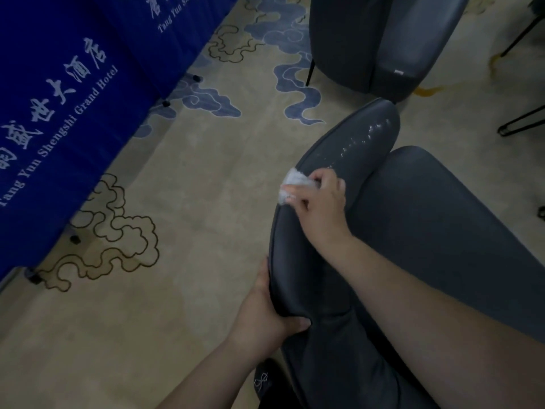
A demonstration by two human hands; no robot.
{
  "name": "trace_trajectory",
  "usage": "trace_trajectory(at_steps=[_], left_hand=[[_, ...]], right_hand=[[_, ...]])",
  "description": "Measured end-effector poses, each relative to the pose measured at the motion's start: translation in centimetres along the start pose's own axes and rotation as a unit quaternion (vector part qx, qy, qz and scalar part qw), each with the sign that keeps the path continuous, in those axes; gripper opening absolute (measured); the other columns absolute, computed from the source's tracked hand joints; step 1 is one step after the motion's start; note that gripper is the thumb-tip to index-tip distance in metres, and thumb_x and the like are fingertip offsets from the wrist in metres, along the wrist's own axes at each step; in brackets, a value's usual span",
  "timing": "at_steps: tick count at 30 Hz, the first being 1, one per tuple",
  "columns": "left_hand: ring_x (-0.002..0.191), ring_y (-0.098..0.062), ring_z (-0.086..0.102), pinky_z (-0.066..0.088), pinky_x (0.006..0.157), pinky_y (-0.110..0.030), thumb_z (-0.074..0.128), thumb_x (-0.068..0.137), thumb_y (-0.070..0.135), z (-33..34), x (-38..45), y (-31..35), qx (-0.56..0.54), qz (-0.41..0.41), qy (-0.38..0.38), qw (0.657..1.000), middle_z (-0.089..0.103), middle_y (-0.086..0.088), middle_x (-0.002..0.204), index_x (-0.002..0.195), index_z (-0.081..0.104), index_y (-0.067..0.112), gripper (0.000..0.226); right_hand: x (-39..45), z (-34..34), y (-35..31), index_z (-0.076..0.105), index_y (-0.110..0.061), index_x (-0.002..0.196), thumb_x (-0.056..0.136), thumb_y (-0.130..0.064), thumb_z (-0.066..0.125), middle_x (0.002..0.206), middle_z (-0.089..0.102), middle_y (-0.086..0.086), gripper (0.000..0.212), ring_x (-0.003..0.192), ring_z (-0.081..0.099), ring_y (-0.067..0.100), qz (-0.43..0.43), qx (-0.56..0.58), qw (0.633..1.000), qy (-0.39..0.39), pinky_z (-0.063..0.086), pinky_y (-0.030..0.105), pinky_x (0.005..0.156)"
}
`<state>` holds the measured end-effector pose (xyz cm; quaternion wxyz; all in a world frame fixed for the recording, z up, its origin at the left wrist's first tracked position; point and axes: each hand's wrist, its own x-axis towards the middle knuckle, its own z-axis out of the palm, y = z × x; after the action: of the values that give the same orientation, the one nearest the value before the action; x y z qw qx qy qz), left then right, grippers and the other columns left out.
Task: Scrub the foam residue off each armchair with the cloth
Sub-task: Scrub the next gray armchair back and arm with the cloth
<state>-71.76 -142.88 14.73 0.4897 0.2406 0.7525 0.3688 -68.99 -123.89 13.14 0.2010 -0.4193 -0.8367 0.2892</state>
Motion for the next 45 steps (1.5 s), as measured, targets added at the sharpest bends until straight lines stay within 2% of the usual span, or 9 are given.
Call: trace_trajectory(at_steps=[6,12,19,22,26,29,34,37,45], left_hand=[[0.1,0.016,0.054,0.047,0.074,-0.009,0.085,0.057,0.002,-0.3,0.4,0.3,-0.001,0.006,-0.025,1.0,0.054,0.028,0.117,0.123,0.028,0.056,0.103],[0.113,0.012,0.05,0.047,0.088,-0.014,0.087,0.061,0.004,-1.0,1.5,1.2,0.001,0.012,-0.033,0.999,0.049,0.028,0.126,0.139,0.024,0.044,0.107],[0.124,-0.014,0.052,0.046,0.102,-0.037,0.084,0.068,0.008,-2.9,4.9,3.6,0.041,0.037,-0.041,0.998,0.038,0.017,0.147,0.152,0.006,0.033,0.116],[0.122,-0.015,0.055,0.046,0.102,-0.039,0.084,0.069,0.008,-3.7,6.9,4.7,0.056,0.056,-0.061,0.995,0.041,0.024,0.138,0.151,0.01,0.033,0.114],[0.116,-0.012,0.058,0.049,0.098,-0.034,0.081,0.071,0.009,-5.0,9.5,6.2,0.072,0.076,-0.089,0.991,0.04,0.043,0.118,0.15,0.015,0.036,0.106],[0.101,0.005,0.06,0.05,0.08,-0.012,0.079,0.072,0.004,-6.1,11.0,6.7,0.087,0.094,-0.111,0.985,0.046,0.053,0.105,0.134,0.025,0.054,0.096],[0.125,-0.013,0.05,0.048,0.1,-0.038,0.076,0.074,0.002,-7.0,12.9,7.7,0.111,0.105,-0.19,0.97,0.041,0.009,0.146,0.153,0.016,0.028,0.102],[0.125,-0.012,0.05,0.047,0.1,-0.039,0.077,0.075,0.006,-7.5,14.2,8.4,0.12,0.113,-0.212,0.963,0.044,0.008,0.144,0.153,0.015,0.026,0.102],[0.125,-0.01,0.048,0.044,0.104,-0.039,0.082,0.07,0.009,-7.2,16.4,9.2,0.129,0.098,-0.252,0.954,0.046,0.009,0.142,0.15,0.016,0.03,0.106]], right_hand=[[-4.3,-0.2,1.7,0.073,-0.038,0.098,0.077,-0.015,0.074,0.107,0.047,0.006,0.031,0.098,0.039,0.023,-0.083,0.056,0.994,-0.031,0.041,0.037,0.087],[0.5,0.2,1.3,0.073,-0.039,0.1,0.082,-0.022,0.07,0.112,0.045,0.004,0.025,0.102,0.038,0.026,0.007,0.027,0.999,0.023,0.04,0.04,0.093],[-4.1,-0.1,2.4,0.073,-0.037,0.102,0.077,-0.015,0.074,0.108,0.045,0.004,0.033,0.1,0.04,0.024,-0.036,0.053,0.998,0.012,0.039,0.031,0.091],[1.7,0.0,2.8,0.073,-0.037,0.103,0.084,-0.019,0.07,0.109,0.042,0.002,0.026,0.104,0.039,0.026,0.058,0.035,0.995,0.066,0.03,0.021,0.095],[0.2,0.6,1.8,0.071,-0.039,0.105,0.087,-0.021,0.067,0.105,0.035,-0.006,0.026,0.101,0.034,0.017,0.116,0.05,0.988,0.087,0.026,0.014,0.091],[-3.5,1.2,0.8,0.071,-0.04,0.103,0.082,-0.012,0.071,0.105,0.039,-0.004,0.035,0.099,0.036,0.015,0.087,0.071,0.989,0.093,0.033,0.015,0.09],[3.7,0.5,1.6,0.073,-0.032,0.104,0.084,-0.011,0.07,0.104,0.038,0.0,0.029,0.104,0.037,0.021,0.167,0.055,0.976,0.128,0.026,0.013,0.094],[3.8,0.9,0.8,0.071,-0.041,0.098,0.086,-0.016,0.068,0.105,0.037,-0.003,0.028,0.107,0.038,0.02,0.214,0.083,0.962,0.147,0.028,0.014,0.095],[0.0,1.6,0.0,0.071,-0.045,0.1,0.081,-0.013,0.072,0.105,0.04,-0.006,0.038,0.101,0.033,0.012,0.161,0.056,0.978,0.117,0.026,0.01,0.092]])
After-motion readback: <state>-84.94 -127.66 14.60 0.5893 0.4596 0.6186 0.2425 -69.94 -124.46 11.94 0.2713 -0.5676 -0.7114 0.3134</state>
